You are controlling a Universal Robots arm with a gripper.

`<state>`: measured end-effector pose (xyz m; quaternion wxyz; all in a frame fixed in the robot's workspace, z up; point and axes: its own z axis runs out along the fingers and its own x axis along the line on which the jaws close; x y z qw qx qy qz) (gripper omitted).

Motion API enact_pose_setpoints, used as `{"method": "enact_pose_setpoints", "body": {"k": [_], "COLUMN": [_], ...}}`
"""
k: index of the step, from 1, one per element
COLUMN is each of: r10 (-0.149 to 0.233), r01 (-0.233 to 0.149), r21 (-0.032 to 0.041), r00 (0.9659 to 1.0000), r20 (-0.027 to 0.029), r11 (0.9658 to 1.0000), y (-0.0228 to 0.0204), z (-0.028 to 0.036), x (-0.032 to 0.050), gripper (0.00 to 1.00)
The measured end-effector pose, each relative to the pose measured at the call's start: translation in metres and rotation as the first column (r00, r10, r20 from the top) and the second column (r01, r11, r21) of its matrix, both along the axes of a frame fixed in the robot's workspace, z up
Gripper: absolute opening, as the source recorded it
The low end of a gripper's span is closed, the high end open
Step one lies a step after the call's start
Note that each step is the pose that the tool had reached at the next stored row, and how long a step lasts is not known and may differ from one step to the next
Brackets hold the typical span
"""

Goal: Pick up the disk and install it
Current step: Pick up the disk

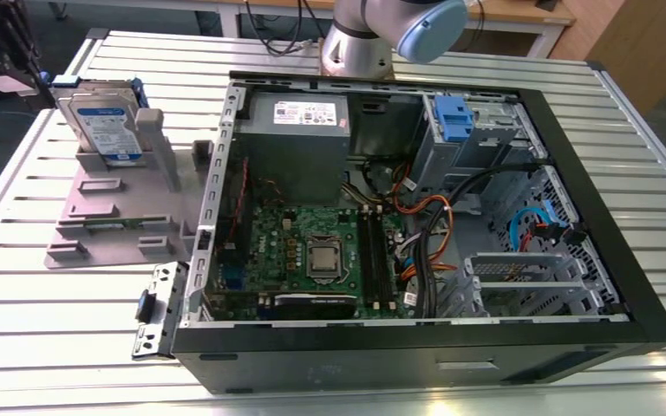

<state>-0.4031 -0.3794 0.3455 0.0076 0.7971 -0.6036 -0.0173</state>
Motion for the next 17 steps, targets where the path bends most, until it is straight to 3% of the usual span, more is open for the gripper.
{"method": "enact_pose_setpoints", "body": {"k": [17], "r10": [0.048], "r01": [-0.048], "r21": [0.0], "r00": [0.9988], "r20": [0.0], "r11": [0.9988], "y": [0.0], "z": [0.0], "x": [0.0], "gripper": [0.1]}}
